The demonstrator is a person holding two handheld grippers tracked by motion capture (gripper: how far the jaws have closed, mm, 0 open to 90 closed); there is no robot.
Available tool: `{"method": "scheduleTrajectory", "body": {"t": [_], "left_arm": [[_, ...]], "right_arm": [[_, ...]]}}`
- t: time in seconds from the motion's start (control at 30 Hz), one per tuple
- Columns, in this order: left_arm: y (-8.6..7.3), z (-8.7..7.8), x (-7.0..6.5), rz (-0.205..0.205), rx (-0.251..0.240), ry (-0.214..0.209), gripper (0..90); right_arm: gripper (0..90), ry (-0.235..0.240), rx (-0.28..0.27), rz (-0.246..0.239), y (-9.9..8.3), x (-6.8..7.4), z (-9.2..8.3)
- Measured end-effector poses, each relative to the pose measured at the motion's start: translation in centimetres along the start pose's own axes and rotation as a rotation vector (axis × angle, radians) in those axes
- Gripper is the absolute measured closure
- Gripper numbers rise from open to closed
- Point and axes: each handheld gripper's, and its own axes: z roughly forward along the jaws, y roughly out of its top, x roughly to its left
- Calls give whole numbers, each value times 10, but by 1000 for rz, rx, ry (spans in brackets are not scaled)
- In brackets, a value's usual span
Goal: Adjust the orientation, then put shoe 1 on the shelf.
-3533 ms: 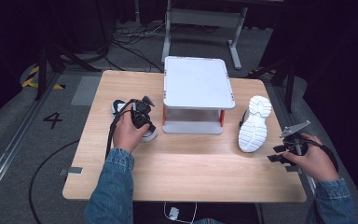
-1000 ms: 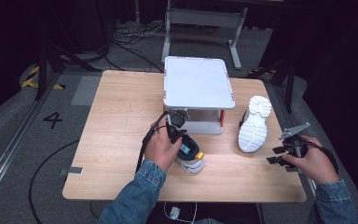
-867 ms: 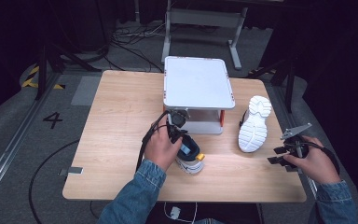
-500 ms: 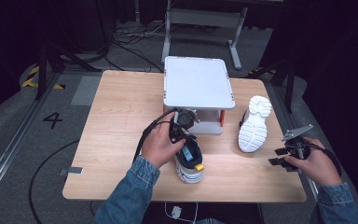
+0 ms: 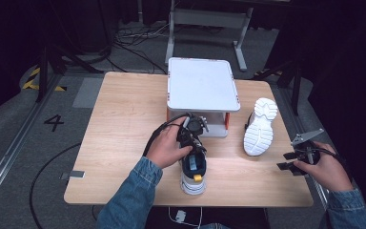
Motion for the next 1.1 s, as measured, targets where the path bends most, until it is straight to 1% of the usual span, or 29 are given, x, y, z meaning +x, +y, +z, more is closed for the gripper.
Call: {"method": "scheduleTrajectory", "body": {"t": [0.03,0.07,0.13,0.17,0.23,0.27,0.3,0.33,0.37,0.43,0.47,0.5,0.57,0.63,0.67,0.7,0.73,0.77,0.8,0.87,0.9,1.03,1.07,1.1], "left_arm": [[-1,-6,-4,-31,-1,13,482],[-3,-13,-9,-78,-1,4,462],[-6,-21,-21,-124,19,-14,481],[-7,-24,-27,-133,34,-25,481],[-7,-26,-41,-135,57,-39,500],[-7,-26,-41,-135,57,-39,503],[-6,-25,-52,-128,78,-50,503],[-5,-22,-61,-118,91,-59,507],[-5,-18,-66,-108,111,-73,509],[-4,-4,-71,-98,158,-102,506],[-5,1,-71,-96,168,-116,506],[-5,10,-71,-102,189,-129,511],[-5,29,-71,-95,226,-134,522],[-3,45,-72,-83,259,-146,582],[-2,52,-72,-86,267,-161,617],[-2,53,-72,-93,270,-168,626],[-1,51,-73,-87,270,-159,633],[0,48,-74,-70,260,-155,648],[0,44,-75,-67,241,-154,675],[2,38,-74,-55,241,-124,700],[3,34,-72,-48,239,-111,713],[5,16,-59,-34,188,-58,720],[7,11,-53,-30,175,-31,720],[7,9,-50,-25,171,-14,719]], "right_arm": [[435,1,-2,-1,1,0,0],[436,2,-1,-3,2,0,0],[435,9,0,-13,7,0,3],[435,10,2,-17,9,1,4],[435,17,1,-31,13,2,6],[435,17,1,-31,13,2,6],[435,18,1,-38,15,2,7],[435,18,-1,-43,18,3,7],[435,17,-3,-49,20,4,7],[434,20,-5,-61,24,6,7],[434,19,-8,-66,25,7,6],[433,21,-8,-66,26,7,6],[432,21,-12,-71,28,7,6],[432,21,-9,-73,28,7,7],[431,21,-7,-74,28,7,7],[431,23,-4,-73,28,7,7],[431,23,-2,-74,28,7,7],[431,21,-4,-72,27,8,7],[431,21,-8,-74,27,8,6],[431,17,-10,-70,26,7,5],[431,16,-11,-69,26,7,4],[431,13,-7,-58,21,6,4],[432,12,-3,-55,20,6,4],[431,9,0,-50,18,6,4]]}}
